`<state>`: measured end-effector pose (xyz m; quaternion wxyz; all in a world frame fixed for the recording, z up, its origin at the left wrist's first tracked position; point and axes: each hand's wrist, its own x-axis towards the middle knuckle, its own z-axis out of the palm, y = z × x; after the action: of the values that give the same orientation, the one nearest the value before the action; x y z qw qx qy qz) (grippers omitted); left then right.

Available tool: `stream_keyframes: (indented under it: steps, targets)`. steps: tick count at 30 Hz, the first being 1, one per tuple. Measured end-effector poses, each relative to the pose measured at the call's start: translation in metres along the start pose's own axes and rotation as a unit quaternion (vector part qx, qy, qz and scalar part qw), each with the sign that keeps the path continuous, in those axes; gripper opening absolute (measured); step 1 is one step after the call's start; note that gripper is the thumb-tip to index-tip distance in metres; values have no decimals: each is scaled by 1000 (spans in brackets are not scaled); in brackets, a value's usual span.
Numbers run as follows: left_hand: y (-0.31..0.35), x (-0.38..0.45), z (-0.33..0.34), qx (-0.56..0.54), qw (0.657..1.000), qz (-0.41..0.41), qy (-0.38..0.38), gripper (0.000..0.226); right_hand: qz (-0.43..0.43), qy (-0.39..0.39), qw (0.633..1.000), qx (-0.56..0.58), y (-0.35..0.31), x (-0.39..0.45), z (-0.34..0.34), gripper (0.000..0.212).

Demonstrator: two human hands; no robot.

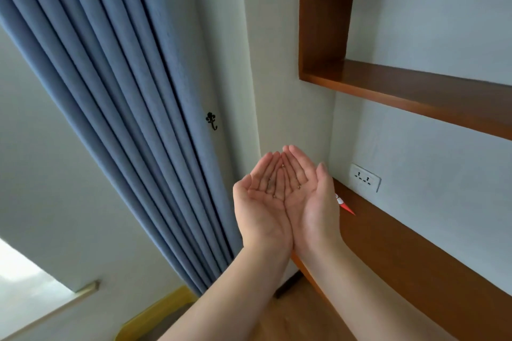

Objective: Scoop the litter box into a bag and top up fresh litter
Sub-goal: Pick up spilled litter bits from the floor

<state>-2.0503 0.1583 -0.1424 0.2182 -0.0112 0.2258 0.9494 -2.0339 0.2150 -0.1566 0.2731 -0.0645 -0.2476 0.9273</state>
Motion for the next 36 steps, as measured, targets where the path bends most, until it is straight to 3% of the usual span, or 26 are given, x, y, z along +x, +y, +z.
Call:
stream_keyframes:
  steps: [13,24,36]
  targets:
    - [8,-33,1,12,998,-29,-45,46,-39,9,999,-25,-6,-39,12,53]
    - [31,-77,-20,21,984,-134,-113,46,-117,75,989,-39,12,-100,21,53]
    - [-15,-193,-22,51,938,-287,-186,46,-252,190,945,-90,-33,-237,-5,51]
